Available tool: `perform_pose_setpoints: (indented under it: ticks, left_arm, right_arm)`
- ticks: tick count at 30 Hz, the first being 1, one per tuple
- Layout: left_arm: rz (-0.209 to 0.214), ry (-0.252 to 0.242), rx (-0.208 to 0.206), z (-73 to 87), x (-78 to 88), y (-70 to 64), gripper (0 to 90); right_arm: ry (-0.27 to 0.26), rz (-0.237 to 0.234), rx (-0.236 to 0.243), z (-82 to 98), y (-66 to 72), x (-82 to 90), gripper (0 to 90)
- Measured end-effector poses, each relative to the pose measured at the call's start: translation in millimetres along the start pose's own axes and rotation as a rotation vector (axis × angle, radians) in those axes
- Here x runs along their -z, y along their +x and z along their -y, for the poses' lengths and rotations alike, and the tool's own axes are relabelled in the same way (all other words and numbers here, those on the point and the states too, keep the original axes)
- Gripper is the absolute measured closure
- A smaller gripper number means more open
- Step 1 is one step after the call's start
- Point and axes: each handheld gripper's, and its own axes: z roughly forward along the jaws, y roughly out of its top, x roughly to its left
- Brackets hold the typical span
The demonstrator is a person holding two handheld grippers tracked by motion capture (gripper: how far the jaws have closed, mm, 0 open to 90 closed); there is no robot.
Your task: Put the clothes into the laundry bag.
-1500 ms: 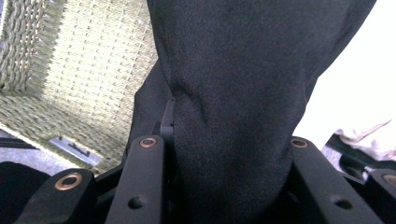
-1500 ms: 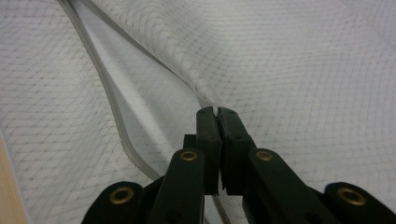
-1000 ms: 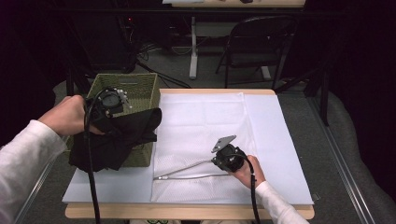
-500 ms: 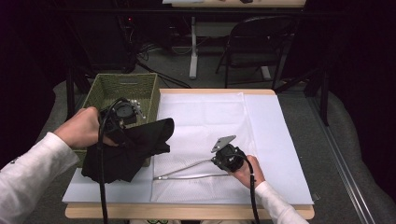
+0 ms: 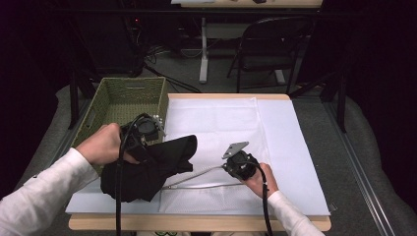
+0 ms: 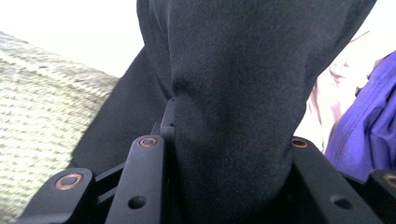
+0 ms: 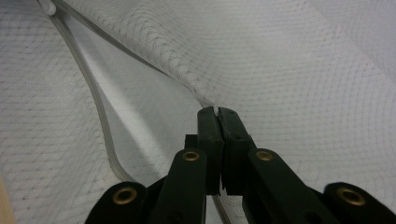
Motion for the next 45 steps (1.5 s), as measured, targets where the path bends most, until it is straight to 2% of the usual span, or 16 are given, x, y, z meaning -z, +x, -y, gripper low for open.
perform_pose_setpoints:
  ticks: [5, 7, 8, 9, 12, 13, 21, 27, 31, 36, 38, 41, 44, 45]
  left_arm:
    - [0.018, 0.004, -0.006, -4.1, -9.3, -3.1, 66.4]
    - [0.023, 0.005, -0.003, -6.2, -13.9, -4.0, 66.4]
    - [0.037, 0.008, -0.004, -7.4, -15.7, -4.3, 66.4]
    - [0.031, 0.008, -0.005, -8.6, -18.1, -5.7, 66.4]
    - [0.048, 0.007, -0.015, -12.3, -24.2, -9.6, 66.4]
    - [0.060, 0.014, -0.023, -13.9, -24.8, -10.4, 66.4]
    - [0.082, -0.027, -0.034, -28.0, -35.7, -16.0, 66.2]
    - [0.108, -0.049, -0.049, -40.9, -42.8, -17.2, 66.0]
    - [0.135, -0.020, -0.063, -51.5, -61.9, -19.8, 65.9]
    - [0.175, 0.013, -0.058, -58.5, -91.0, -22.0, 65.5]
    - [0.172, 0.022, -0.064, -61.2, -101.7, -21.9, 65.4]
    - [0.176, 0.010, -0.045, -66.0, -112.5, -19.1, 65.4]
    - [0.164, 0.018, -0.049, -69.3, -118.3, -18.6, 65.2]
    - [0.169, 0.024, -0.036, -72.6, -124.3, -18.2, 65.2]
  right_arm:
    - [-0.010, 0.006, -0.010, -1.5, -1.6, 0.5, 88.9]
    - [-0.006, 0.008, -0.035, -2.7, -0.3, 1.0, 88.9]
    - [-0.008, 0.008, -0.035, -3.0, 0.0, 1.3, 88.9]
    - [-0.014, 0.010, -0.014, -3.6, -1.2, 1.1, 88.8]
    - [-0.019, 0.011, -0.033, -4.8, -0.7, 2.6, 88.8]
    - [-0.024, 0.014, -0.021, -5.1, -1.9, 3.0, 88.8]
    - [-0.045, 0.025, -0.038, -7.5, -3.4, 6.0, 88.9]
    - [-0.068, 0.024, -0.068, -8.9, -6.3, 8.6, 88.9]
    - [-0.076, 0.017, -0.083, -10.3, -7.2, 7.6, 89.1]
    - [-0.097, -0.002, -0.114, -11.2, -8.4, 10.7, 89.2]
    - [-0.100, -0.005, -0.120, -11.6, -8.6, 11.3, 89.1]
    - [-0.096, -0.007, -0.110, -12.2, -7.4, 11.1, 89.1]
    - [-0.100, -0.007, -0.102, -13.2, -5.7, 11.8, 89.0]
    - [-0.097, -0.007, -0.101, -13.5, -4.8, 12.1, 89.0]
